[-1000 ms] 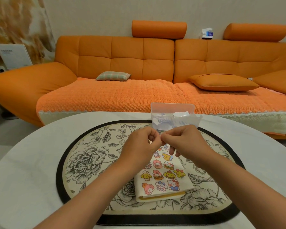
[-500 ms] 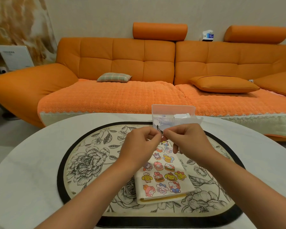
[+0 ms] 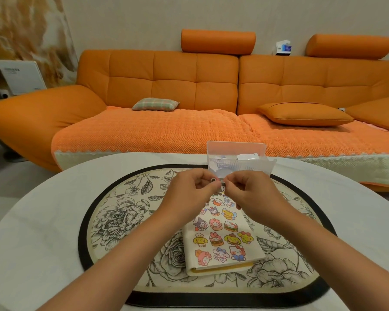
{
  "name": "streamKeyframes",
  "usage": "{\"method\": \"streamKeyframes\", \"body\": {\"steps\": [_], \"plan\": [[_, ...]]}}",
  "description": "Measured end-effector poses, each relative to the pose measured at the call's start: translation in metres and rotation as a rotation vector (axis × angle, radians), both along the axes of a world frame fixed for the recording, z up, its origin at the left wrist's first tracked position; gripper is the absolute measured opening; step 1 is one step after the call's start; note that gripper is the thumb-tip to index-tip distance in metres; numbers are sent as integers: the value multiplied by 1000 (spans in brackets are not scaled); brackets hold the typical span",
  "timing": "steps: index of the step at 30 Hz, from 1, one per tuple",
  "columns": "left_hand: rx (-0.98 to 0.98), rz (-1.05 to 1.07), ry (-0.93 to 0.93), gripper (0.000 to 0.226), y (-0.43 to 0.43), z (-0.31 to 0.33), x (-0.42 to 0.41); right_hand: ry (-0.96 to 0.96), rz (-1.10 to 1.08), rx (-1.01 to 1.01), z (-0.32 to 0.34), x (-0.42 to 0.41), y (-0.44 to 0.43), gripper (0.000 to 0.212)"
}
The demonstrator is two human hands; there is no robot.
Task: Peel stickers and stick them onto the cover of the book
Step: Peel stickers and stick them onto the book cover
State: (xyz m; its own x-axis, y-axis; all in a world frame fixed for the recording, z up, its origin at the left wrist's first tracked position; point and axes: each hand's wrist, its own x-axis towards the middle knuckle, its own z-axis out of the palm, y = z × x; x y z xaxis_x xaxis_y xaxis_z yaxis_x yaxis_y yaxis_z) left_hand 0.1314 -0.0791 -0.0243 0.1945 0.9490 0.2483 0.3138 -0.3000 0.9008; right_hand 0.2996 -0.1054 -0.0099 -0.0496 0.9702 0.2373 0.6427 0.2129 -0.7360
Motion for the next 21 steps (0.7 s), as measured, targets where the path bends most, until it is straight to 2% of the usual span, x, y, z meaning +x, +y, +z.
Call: {"method": "streamKeyframes", "body": {"steps": [3,9,11,14,16,18,21], "plan": [[15,-7,14,2,0,-2,1,-62,-11,39,-3,0,0,21],[-31,21,-110,7,1,0,-3,246,33,-80,9,3,-1,25],[-19,46,-109,8,0,-1,-3,295,38,-83,9,2,-2,24],[158,193,78,24,-4,-4,-1,288,12,-72,8,1,-2,23],[221,210,98,16,-7,-4,1,257,-17,-45,8,1,-1,22],[139,163,27,6,-9,-3,3,189,-46,-1,7,2,-1,21],[-40,71,-77,11,-12,1,5,69,-61,71,7,1,-3,18]]}}
